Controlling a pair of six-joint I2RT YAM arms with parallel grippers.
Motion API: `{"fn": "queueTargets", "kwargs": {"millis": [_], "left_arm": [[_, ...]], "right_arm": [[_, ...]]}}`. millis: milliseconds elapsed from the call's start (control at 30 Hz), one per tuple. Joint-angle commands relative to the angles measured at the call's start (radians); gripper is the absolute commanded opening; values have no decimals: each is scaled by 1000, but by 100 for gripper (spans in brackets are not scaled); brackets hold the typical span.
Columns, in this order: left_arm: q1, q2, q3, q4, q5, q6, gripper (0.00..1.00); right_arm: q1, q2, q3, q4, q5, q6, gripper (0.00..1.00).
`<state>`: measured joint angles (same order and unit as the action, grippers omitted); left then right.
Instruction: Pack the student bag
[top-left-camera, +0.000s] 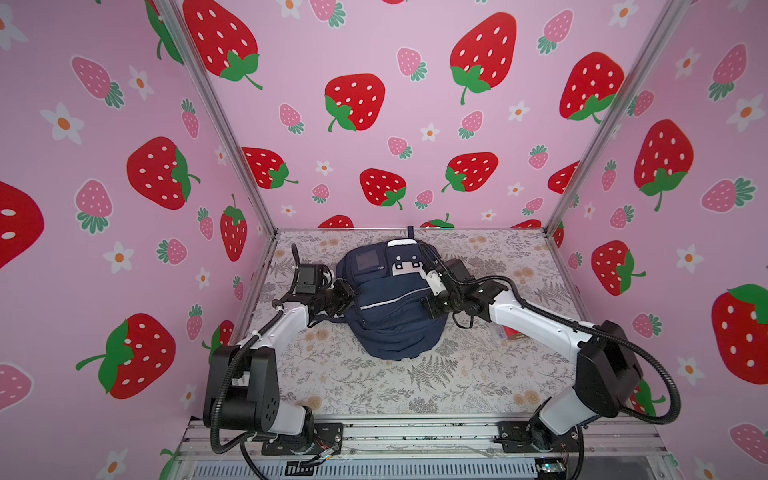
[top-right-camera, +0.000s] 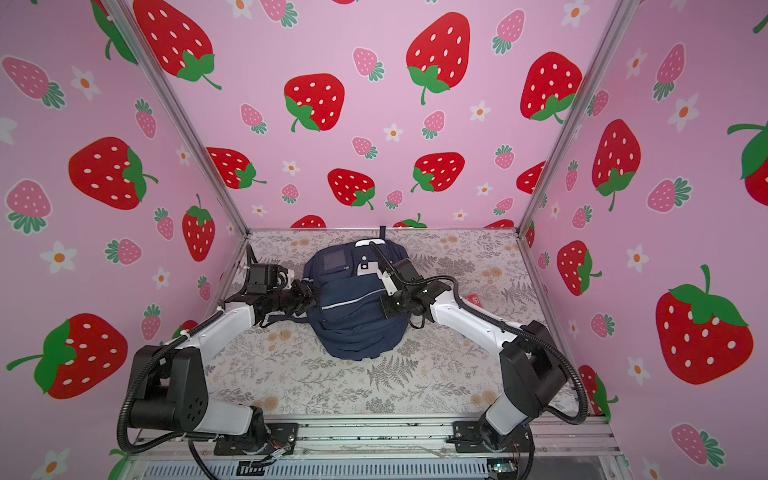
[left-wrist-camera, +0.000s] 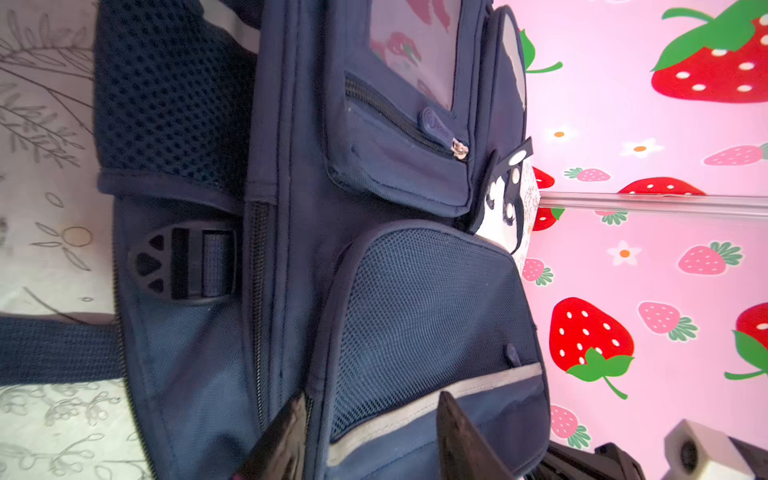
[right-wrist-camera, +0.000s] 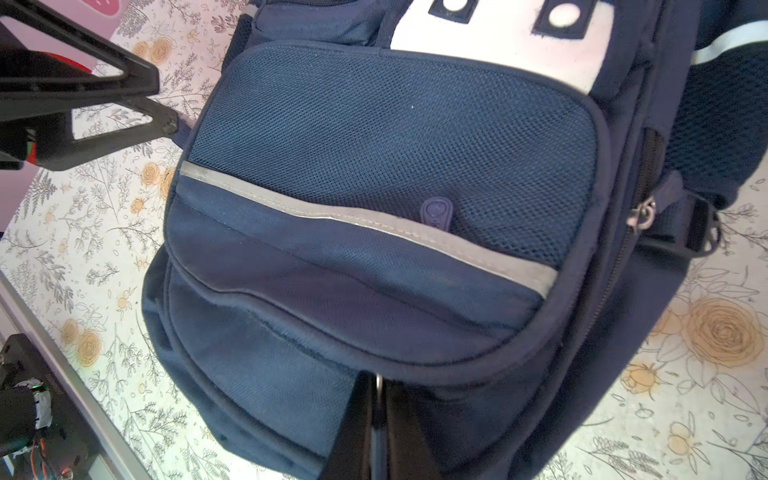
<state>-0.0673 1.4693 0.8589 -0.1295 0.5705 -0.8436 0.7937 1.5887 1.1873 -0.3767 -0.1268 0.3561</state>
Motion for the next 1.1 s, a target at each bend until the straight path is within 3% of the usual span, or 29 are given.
{"fn": "queueTargets", "kwargs": {"millis": [0,233,333,467,633,800,967,1067], "left_arm": [[-7,37,-38,135,45,-98,54],[-32,130,-11,223,36,-151,48],[-33,134,-6,249,43,-182,34],[-45,111,-48,398,85,-318,1],[-59,22,-119,515,38,-454,0],[-107,-45,-167,548,-59,-509,0],[-131,-39,-236,734,-121,-620,0],[-134,-1,-298,952,-157,-741,0]], "right_arm": [[-2,-15,23,-13,24,-35,0],[-2,-25,26,-55,28,-79,0],[4,-29,17,-58,21,-87,0],[38,-16,29,-85,37,-124,0],[88,4,79,-121,47,-170,0],[147,69,174,-154,19,-198,0],[203,144,247,-123,-44,-167,0],[250,180,281,-88,-79,-139,0]]}}
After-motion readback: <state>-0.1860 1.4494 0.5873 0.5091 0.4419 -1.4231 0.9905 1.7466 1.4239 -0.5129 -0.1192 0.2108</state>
